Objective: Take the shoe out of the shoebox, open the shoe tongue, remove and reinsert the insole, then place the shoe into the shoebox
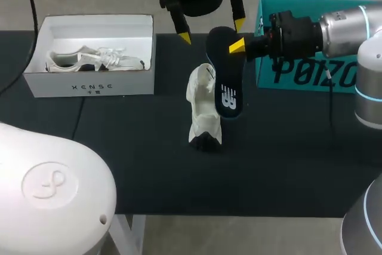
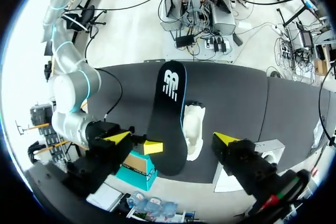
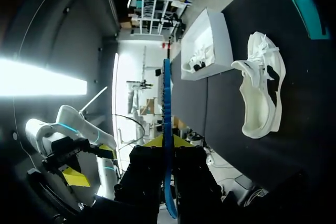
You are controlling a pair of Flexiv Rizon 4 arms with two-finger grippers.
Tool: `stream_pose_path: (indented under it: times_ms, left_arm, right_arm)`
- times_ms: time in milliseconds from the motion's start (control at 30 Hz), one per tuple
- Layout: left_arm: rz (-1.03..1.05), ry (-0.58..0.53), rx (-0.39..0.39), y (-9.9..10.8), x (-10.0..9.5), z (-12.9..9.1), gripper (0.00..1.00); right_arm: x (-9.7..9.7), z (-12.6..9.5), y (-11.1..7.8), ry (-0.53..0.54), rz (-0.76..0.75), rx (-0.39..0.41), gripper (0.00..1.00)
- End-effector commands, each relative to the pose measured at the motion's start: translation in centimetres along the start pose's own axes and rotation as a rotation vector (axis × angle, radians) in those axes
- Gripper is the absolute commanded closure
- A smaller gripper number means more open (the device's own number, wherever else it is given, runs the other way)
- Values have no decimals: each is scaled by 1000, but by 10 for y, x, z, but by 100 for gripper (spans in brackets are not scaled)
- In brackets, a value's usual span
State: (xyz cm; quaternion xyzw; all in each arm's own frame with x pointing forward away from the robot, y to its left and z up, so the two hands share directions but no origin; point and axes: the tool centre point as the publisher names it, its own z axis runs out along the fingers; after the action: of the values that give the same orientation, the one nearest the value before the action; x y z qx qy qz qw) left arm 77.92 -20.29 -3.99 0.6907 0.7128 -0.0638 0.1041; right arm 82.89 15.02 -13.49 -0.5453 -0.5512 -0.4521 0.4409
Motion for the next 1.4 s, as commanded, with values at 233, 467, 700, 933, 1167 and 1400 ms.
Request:
stream_pose_path:
  times_ms: [233, 467, 700, 933, 1167, 1400]
  left_arm:
    - [-59, 107, -55, 12, -9, 5, 0]
    - [-80, 59, -63, 18, -17, 6, 0]
    - [-60, 59, -42, 17, -17, 7, 0]
    - [-93, -361, -49, 19, -9, -13, 0]
    - [-203, -861, -47, 24, 5, -40, 0]
    - [-259, -1004, -3, 27, 6, -47, 0]
  right_arm:
    - [0, 1, 2, -2, -1, 9, 100]
    - [-2, 1, 0, 5, 4, 7, 100]
    - [-2, -2, 0, 8, 3, 4, 100]
    - [0, -6, -1, 33, 5, 5, 100]
    - [7, -19, 1, 56, 5, -7, 100]
    - [9, -22, 1, 49, 0, -15, 100]
